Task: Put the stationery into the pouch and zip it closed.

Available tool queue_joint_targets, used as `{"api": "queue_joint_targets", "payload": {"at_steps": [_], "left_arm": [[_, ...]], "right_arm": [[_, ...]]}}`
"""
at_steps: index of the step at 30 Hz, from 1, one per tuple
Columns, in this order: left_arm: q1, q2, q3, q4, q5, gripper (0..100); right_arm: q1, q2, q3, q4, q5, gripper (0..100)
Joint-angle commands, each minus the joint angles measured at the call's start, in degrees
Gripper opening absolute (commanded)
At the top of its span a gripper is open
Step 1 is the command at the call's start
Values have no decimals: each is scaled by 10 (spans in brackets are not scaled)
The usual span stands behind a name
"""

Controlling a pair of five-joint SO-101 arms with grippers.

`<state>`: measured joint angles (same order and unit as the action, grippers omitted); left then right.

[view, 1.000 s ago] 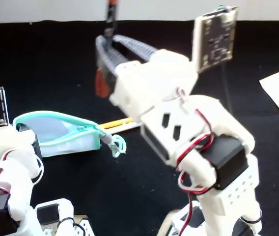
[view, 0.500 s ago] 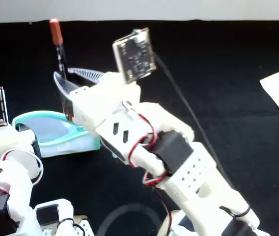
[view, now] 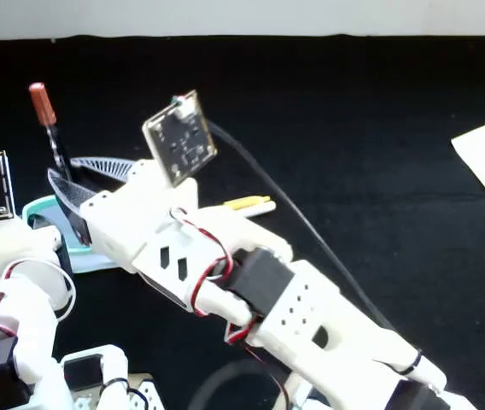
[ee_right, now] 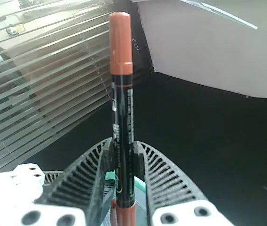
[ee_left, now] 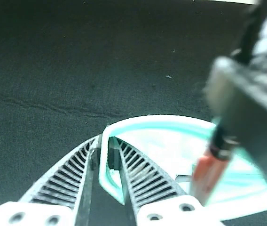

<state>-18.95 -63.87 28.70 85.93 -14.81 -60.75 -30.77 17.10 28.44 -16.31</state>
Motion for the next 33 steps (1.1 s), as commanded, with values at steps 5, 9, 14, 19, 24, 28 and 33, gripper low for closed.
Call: {"api": "queue_joint_targets", "payload": {"at_steps": [5,9,14,19,24,28,33], "left_arm": [[11,6,16,8,-2,7],[12,6,16,7,-3,7],[12,6,18,4,-3,7],[12,6,18,4,-3,7],[12,6,19,4,-3,7],[12,6,18,4,-3,7],[12,6,19,4,-3,7]], "right_arm": [[-3,62,53,-101,48,9],[-1,76,51,-99,50,30],[7,76,52,-91,49,210],[14,66,34,-39,50,231],[50,23,-16,21,47,231],[128,-3,-94,87,49,231],[305,-14,-188,185,55,231]]}}
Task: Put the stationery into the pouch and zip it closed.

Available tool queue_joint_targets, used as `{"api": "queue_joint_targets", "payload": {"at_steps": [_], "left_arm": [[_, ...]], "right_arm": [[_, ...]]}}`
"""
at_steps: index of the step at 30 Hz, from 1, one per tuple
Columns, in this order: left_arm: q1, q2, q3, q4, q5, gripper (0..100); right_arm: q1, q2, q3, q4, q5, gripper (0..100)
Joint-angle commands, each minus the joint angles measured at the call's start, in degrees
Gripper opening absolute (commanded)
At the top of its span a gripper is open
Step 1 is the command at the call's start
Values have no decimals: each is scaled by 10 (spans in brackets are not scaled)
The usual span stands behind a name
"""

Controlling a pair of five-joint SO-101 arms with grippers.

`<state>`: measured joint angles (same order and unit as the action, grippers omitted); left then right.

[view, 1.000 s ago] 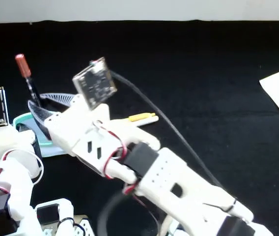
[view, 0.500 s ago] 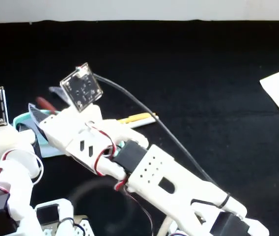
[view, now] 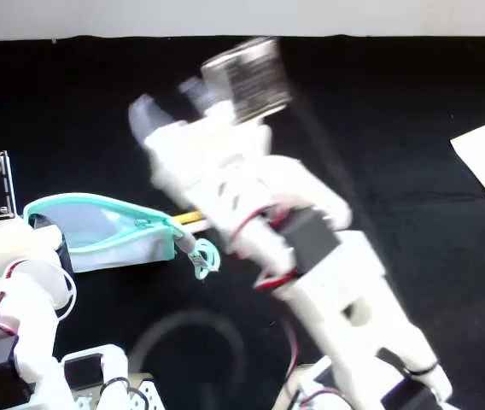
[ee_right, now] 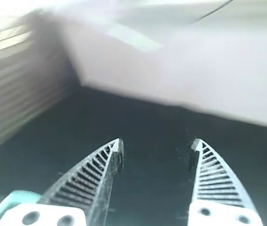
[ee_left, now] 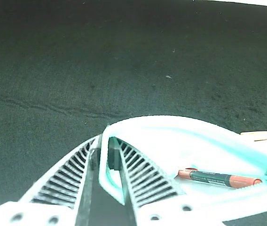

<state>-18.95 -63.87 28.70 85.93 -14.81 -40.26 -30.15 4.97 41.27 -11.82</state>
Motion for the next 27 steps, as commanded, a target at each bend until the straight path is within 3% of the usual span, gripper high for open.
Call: {"api": "queue_joint_targets", "payload": {"at_steps": [1,5,9,16,27], "left_arm": [[12,6,20,4,-3,7],[12,6,20,4,-3,7],[12,6,20,4,-3,7],[12,6,20,4,-3,7],[12,9,20,7,-3,7]], "right_arm": [[130,-17,-78,80,24,231],[195,11,-88,151,175,231],[197,62,-88,252,423,231],[183,195,-87,383,695,207],[124,397,-95,400,941,218]]}}
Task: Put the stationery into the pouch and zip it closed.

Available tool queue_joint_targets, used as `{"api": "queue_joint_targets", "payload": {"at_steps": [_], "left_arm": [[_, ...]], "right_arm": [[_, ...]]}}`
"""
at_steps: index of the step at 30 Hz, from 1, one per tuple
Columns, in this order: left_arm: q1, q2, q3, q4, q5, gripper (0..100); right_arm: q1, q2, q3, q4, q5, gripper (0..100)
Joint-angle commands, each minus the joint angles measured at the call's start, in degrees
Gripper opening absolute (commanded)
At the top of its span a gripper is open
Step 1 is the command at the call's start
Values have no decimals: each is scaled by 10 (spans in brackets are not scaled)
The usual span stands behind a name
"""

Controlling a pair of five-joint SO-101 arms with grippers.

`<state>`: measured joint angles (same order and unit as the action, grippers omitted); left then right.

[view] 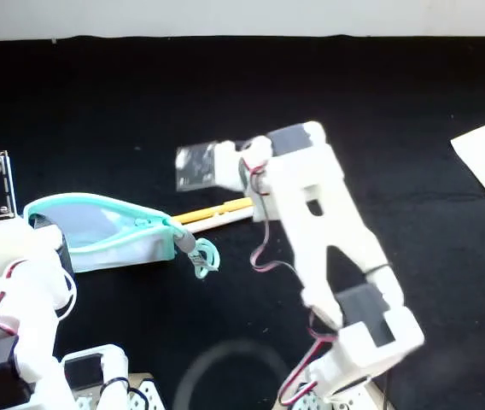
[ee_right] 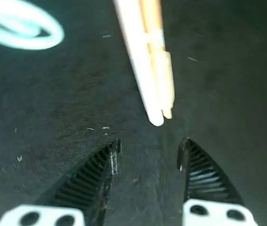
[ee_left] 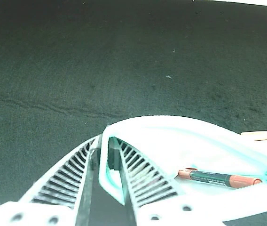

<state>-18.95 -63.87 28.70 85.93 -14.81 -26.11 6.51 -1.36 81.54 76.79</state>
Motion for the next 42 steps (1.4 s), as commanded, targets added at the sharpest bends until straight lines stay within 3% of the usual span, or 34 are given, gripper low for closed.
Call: {"api": "queue_joint_targets", "payload": {"at_steps": [1,13,24,27,30,35,42], "left_arm": [[12,10,20,8,-3,7],[12,12,20,23,-3,7],[12,12,20,24,-3,7],[12,12,20,24,-3,7],[12,12,20,24,-3,7],[12,12,20,24,-3,7],[12,12,20,20,-3,7]], "right_arm": [[-22,48,-34,-6,69,219],[-61,313,-240,-46,115,220],[-71,564,-495,10,117,216],[-71,605,-562,56,117,155],[-71,634,-628,95,117,5],[-69,664,-705,160,113,8],[-23,666,-833,193,-8,8]]}}
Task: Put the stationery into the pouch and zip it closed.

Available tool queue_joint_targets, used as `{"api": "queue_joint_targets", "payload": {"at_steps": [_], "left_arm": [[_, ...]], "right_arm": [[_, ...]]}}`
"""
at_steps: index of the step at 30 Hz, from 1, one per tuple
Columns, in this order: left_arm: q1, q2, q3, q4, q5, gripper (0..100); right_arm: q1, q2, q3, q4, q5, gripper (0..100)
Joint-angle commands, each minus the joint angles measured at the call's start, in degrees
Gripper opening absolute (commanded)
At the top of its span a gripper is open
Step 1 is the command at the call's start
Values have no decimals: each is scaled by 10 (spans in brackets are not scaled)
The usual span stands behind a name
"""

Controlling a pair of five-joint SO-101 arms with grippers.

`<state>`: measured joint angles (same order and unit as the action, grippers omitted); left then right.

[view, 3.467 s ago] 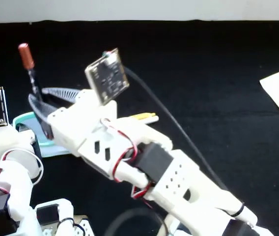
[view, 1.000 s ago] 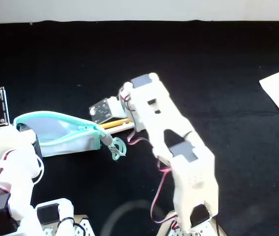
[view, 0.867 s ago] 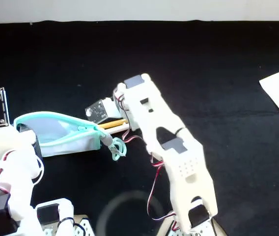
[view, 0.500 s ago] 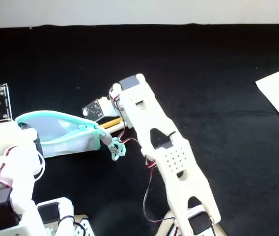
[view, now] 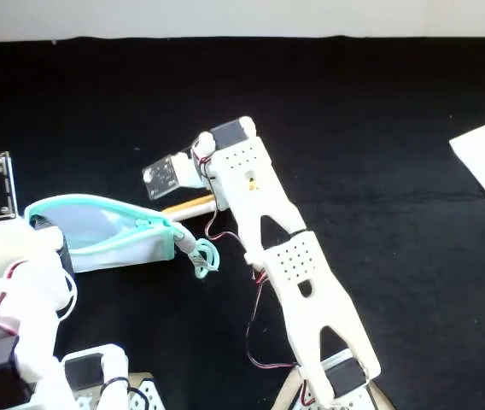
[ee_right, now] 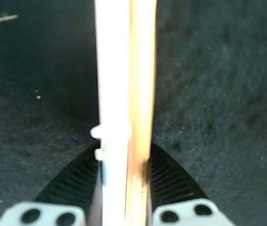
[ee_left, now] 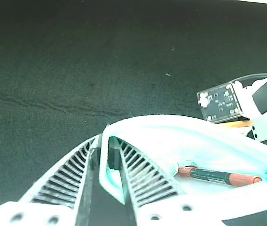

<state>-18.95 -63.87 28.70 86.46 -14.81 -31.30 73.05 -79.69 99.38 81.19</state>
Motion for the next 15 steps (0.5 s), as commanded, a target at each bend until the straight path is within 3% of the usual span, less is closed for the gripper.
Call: {"api": "queue_joint_targets", "payload": {"at_steps": [1,9,15], "left_arm": [[12,12,20,15,-3,7],[12,10,20,14,-3,7],[12,9,21,14,-3,7]], "right_arm": [[38,0,-71,15,-76,8],[86,-5,-219,15,-234,8],[100,-79,-214,15,-334,8]]}}
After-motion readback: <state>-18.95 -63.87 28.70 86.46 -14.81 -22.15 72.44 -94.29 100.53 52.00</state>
